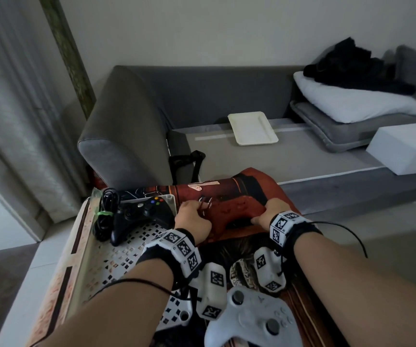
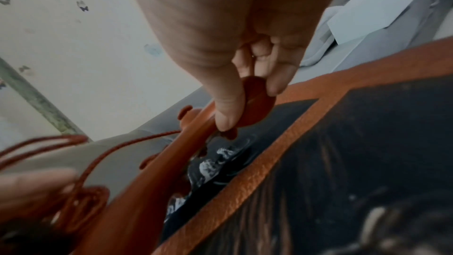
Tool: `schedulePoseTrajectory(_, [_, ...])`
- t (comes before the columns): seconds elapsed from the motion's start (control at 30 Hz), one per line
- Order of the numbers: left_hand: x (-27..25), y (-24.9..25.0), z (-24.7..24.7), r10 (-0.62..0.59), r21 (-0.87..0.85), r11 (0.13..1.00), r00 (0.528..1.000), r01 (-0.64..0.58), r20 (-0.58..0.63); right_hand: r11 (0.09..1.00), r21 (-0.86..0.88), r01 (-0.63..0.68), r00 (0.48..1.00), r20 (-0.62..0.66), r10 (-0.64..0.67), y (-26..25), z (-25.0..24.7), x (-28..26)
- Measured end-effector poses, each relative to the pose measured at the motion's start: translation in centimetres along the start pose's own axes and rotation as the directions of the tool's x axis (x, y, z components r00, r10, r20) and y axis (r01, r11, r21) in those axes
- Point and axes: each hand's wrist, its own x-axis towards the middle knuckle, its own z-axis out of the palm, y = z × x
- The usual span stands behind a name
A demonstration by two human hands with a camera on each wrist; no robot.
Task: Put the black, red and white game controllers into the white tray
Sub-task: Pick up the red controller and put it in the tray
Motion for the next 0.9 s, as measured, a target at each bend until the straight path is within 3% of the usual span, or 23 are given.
schedulePoseTrajectory(0.1, [-1.6,1.1,-1.1,0.105,0.057,0.993,0.994,-0.104,-0.020,0.999,-0.035,0.029,0.999,-0.030,-0.030,0.0,-0.8,-2.5])
schedulePoseTrajectory(0.23, [-3.8,1.3,-3.6,0.139,0.108,0.985,0.990,-0.135,-0.034,0.998,-0.028,0.057,0.997,-0.051,-0.058,-0.4,-1.8,-5.5])
schedulePoseTrajectory(0.47, [-7.3,-1.6,-8.8,0.091,0.143,0.987,0.989,-0.073,-0.120,0.994,0.024,0.109,0.994,0.020,-0.109,-3.6,-1.1,-9.7])
schedulePoseTrajectory(0.7, [-7.9,-5.9,-13.4,0.034,0.186,0.983,0.981,0.002,-0.192,0.985,0.106,0.137,0.987,0.071,-0.145,-8.9,4.0,-12.0])
schedulePoseTrajectory(0.9, [-6.4,-9.7,-14.8,0.010,0.235,0.971,0.976,0.042,-0.217,0.980,0.106,0.166,0.985,0.031,-0.171,-11.4,8.2,-12.3])
